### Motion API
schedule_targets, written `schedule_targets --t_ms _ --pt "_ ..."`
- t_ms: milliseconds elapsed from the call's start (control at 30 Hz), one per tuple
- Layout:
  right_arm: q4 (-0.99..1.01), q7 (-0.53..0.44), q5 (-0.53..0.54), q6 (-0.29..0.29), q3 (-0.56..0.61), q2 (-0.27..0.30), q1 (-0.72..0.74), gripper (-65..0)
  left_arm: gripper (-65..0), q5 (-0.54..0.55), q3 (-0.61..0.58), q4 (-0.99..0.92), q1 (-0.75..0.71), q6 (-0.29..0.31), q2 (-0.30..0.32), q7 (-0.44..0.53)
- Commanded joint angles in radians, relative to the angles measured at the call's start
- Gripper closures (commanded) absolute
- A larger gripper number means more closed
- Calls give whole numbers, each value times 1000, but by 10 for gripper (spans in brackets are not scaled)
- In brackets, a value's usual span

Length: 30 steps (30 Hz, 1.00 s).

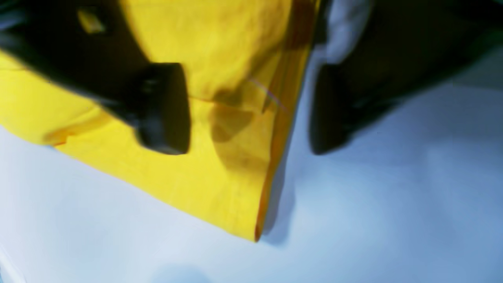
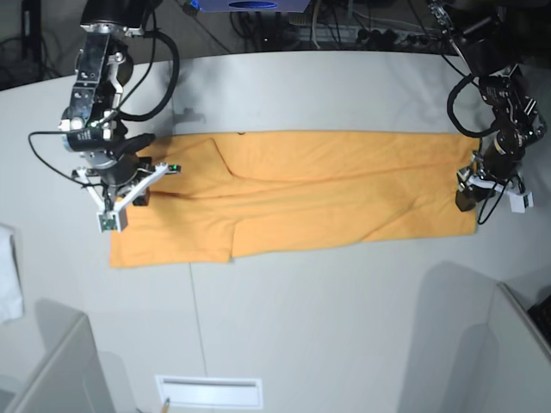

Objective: Fold the T-shirt properly
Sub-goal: 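Lower the hem onto the collar edge and open both grippers, then grasp the folded strip's end with the left gripper and fold it inward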

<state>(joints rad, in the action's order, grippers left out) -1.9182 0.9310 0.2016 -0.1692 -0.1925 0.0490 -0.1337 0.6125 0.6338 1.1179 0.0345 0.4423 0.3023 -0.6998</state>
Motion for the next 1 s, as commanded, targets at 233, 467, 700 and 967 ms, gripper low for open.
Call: schedule_targets --t_ms 233,467,700,967 --pt "-19 -22 3 0 -5 4 15 0 0 -24 4 -12 2 -17 8 -45" --pt "-17 -22 3 0 -5 4 9 0 0 -24 60 -9 0 -17 54 -5" --pt "-16 -20 3 0 -5 2 15 0 0 -26 70 127 -17 -17 82 -7" --pt "-14 -19 3 0 -6 2 13 0 0 -26 47 348 -140 -17 44 -8"
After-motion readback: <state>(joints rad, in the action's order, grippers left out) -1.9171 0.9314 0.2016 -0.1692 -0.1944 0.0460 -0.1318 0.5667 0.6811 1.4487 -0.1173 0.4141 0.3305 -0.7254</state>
